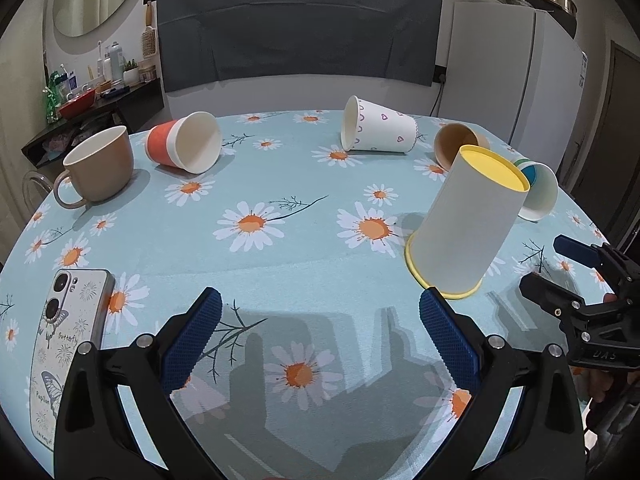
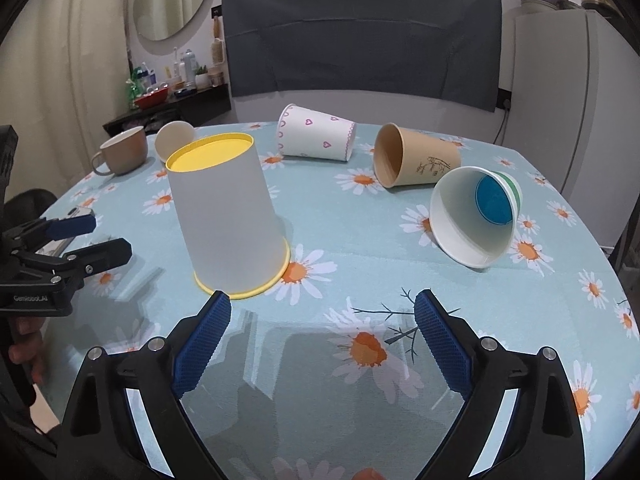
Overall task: Flip cup upside down
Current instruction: 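Open the right tool and withdraw from the upside-down cup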
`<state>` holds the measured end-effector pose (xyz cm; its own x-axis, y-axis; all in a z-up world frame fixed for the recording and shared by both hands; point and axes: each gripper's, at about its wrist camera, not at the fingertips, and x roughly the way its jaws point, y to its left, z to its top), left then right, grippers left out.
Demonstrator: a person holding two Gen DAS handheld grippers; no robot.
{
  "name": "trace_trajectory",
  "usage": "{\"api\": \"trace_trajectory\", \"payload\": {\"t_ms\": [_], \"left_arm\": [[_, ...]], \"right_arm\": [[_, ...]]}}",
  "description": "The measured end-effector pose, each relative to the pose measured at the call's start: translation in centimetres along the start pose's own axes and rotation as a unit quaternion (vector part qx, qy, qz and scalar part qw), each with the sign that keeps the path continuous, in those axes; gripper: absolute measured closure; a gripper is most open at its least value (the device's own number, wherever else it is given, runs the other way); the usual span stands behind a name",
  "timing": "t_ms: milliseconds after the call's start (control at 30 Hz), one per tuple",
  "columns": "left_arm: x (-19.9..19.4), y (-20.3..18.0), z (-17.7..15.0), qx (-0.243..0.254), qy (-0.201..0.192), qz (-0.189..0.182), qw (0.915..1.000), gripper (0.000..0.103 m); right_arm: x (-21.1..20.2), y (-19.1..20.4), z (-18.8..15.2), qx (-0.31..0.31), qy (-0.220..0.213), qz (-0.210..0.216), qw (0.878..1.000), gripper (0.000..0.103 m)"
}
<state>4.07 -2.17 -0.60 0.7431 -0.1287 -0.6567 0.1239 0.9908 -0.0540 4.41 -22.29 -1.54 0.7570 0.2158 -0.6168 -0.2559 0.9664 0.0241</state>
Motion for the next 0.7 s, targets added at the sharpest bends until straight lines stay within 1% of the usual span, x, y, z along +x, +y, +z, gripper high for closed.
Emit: {"api": "trace_trajectory", "payload": {"t_ms": [133, 233, 333, 400, 700], "left_arm": [[0.3, -0.4, -0.8, 0.011, 0.014, -0.004, 0.9998, 0.006], [0.0, -0.7, -1.0, 0.021, 0.004, -0.002, 0.9998, 0.006], [-0.1, -0.9, -1.2, 0.028, 0.003, 0.0, 0.9996, 0.006], [-0.3, -0.9, -1.2, 0.029, -0.002, 0.0, 0.9996, 0.006], [-0.2, -0.7, -1.2, 0.021, 0.004, -0.007, 0.9997, 0.006]], "right_arm": [[-0.2, 0.2, -0.1, -0.005, -0.007, -0.006, 1.0, 0.014], [-0.4, 0.4, -0.2, -0.008, -0.014, -0.011, 1.0, 0.014], [-0.5, 0.4, -0.2, -0.008, -0.018, -0.013, 1.0, 0.014], [-0.6, 0.4, -0.2, -0.008, -0.019, -0.013, 1.0, 0.014], [-0.4, 0.2, -0.2, -0.003, -0.012, -0.01, 1.0, 0.014]]}}
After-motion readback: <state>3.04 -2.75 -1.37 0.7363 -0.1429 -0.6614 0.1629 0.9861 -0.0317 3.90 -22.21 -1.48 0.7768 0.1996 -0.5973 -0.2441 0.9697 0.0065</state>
